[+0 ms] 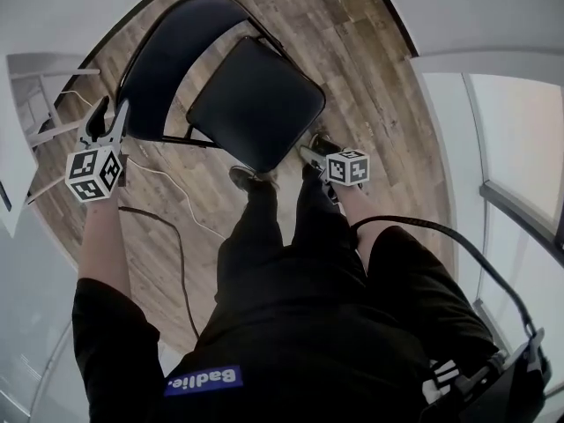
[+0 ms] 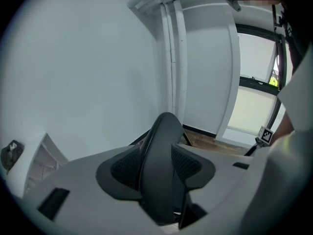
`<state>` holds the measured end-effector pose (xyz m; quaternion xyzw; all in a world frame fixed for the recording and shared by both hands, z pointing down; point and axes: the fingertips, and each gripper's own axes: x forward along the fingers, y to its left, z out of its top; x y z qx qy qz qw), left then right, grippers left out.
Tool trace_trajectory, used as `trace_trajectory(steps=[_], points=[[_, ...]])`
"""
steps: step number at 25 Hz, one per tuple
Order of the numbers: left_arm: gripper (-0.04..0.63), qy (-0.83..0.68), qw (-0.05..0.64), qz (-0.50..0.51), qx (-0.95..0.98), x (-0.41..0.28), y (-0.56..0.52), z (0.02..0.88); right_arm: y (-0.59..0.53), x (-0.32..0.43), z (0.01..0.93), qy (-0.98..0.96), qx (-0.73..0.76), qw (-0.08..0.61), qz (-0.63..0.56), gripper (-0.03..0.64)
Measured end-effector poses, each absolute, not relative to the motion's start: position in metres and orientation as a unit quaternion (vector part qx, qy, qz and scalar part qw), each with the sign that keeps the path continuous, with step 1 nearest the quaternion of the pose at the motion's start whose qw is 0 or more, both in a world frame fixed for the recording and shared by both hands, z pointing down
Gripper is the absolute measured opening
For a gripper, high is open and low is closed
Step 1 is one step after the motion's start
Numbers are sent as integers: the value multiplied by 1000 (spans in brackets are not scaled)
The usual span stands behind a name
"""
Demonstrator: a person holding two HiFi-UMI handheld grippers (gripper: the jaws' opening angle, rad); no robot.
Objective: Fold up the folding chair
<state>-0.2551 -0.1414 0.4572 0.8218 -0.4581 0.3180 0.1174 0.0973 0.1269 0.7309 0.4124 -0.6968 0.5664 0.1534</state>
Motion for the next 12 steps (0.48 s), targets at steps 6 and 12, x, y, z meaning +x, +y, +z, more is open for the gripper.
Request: trace_trajectory(steps=[6,12], points=[[196,-442,130,340,820,-263,-161,489,130,105,782,-640,434,128,621,352],[196,-423,125,347,827,-261,-171,503,135,106,834,-599,444,95,660,414]])
